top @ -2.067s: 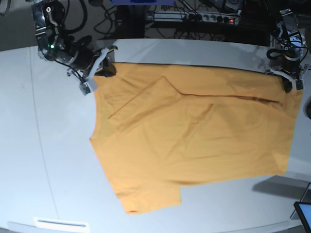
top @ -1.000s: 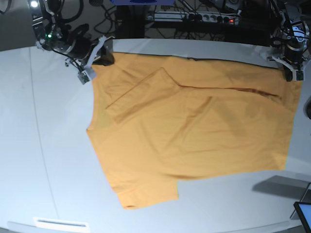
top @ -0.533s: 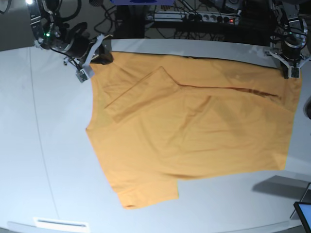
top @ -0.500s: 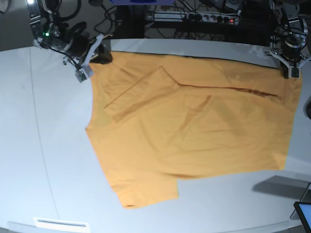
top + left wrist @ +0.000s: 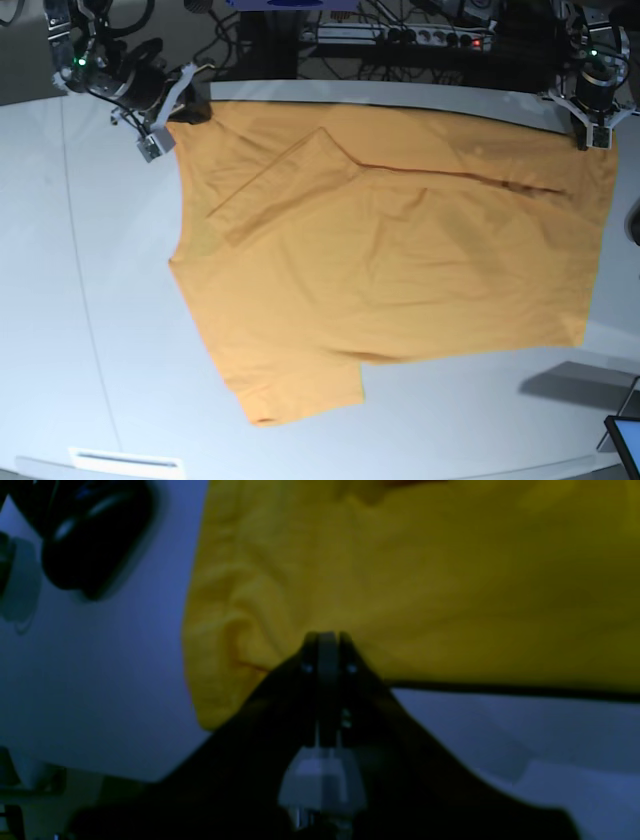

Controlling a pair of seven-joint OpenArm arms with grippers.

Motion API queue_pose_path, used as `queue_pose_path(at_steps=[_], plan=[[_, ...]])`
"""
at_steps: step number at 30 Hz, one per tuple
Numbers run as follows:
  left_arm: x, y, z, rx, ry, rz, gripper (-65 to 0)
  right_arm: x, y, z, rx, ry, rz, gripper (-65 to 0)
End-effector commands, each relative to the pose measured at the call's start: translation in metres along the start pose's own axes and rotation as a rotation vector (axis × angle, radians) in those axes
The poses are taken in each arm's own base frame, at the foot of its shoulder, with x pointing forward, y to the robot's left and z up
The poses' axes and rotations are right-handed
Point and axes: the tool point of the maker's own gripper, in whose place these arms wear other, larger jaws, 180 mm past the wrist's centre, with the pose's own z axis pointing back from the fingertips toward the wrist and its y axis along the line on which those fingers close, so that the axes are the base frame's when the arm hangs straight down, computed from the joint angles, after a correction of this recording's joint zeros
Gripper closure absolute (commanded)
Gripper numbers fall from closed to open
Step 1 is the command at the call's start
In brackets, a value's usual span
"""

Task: Fold the T-shirt properly
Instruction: 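Hold the shirt edge taut with both grippers, adjusting the left gripper's hold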

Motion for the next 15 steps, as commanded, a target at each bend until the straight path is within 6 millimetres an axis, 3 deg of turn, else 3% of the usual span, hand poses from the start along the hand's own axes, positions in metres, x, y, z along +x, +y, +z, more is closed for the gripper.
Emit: queue_pose_path(at_steps=[1, 6, 12, 15], plan=[[0.01, 0.009, 0.003, 0.018, -0.031, -0.025, 0.0, -0.026, -0.022, 0.005, -0.102, 0.123, 0.018, -0.1], [0.001, 0.016, 0.015, 0.051, -0.015, -0.007, 0.0, -0.025, -0.022, 0.006, -0.103, 0.121, 0.015, -0.1], [-0.005, 0.039, 0.026, 0.104, 0.0, -0.006, 0.0, -0.025, -0.022, 0.006, -0.103, 0.121, 0.015, -0.1], [0.002, 0.054, 0.03, 0.142, -0.019, -0.004, 0.0, -0.024, -0.022, 0.006, -0.103, 0.117, 0.018, -0.1]])
